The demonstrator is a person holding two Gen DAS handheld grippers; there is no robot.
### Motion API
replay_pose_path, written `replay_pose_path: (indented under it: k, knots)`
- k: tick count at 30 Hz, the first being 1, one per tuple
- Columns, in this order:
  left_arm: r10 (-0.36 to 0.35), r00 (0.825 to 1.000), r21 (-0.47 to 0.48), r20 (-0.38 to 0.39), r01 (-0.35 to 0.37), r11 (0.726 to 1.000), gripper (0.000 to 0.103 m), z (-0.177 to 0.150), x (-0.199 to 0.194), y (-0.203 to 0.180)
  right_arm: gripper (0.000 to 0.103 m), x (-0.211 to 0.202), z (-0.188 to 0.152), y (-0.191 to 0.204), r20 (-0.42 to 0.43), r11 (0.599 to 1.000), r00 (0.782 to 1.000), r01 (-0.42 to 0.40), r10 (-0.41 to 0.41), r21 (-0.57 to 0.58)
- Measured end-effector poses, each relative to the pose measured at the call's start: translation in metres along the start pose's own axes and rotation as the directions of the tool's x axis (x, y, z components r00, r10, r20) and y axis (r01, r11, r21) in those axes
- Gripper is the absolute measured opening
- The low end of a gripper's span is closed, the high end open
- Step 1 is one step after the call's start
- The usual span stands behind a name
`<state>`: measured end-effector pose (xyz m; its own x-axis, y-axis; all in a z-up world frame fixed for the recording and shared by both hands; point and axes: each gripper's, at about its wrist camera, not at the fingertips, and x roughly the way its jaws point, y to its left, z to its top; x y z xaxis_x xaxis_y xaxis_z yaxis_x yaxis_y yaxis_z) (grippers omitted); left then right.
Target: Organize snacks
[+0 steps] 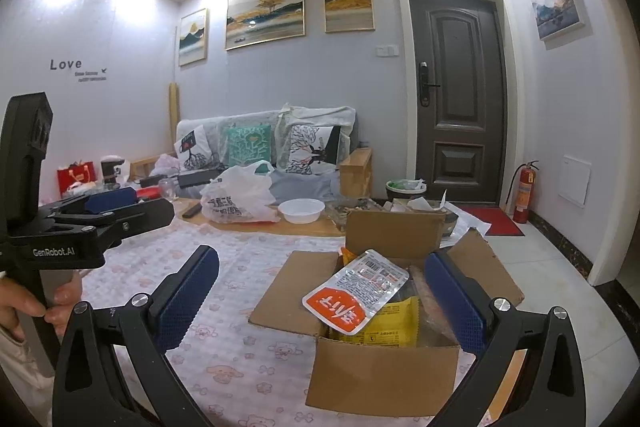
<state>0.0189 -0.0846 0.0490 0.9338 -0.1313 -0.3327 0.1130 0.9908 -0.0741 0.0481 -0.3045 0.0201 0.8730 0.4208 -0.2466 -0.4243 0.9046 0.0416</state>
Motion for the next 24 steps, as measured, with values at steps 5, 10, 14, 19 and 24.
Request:
replay_pose_path:
  k: [5,10,14,19,24]
  knots:
    - [-0.009,1.000,-0.001,-0.006,0.009,1.000,0.102,-0.0013,0.0012,-0.0013,0.103,-0.0001,-0.0012,-0.0005,-0.002,1.000,1.000,0.000,0.000,0.001]
    - [-0.021,1.000,-0.001,-0.008,0.021,1.000,0.102,-0.0021,0.0019,-0.0015,0.103,-0.0003,-0.0034,-0.0019,-0.005,1.000,1.000,0.002,-0.002,0.007]
    - [-0.026,1.000,0.000,-0.006,0.026,1.000,0.102,-0.0022,0.0017,-0.0014,0.103,-0.0001,-0.0036,-0.0031,-0.005,1.000,1.000,0.002,-0.002,0.006]
    - [-0.028,1.000,0.001,-0.005,0.028,1.000,0.102,-0.0024,0.0016,-0.0012,0.103,0.0003,-0.0045,-0.0039,-0.007,1.000,1.000,0.002,-0.002,0.009]
    - [-0.033,0.999,0.002,-0.007,0.033,0.999,0.102,-0.0021,0.0021,-0.0014,0.103,0.0000,-0.0057,-0.0031,-0.011,1.000,1.000,0.006,-0.006,0.011]
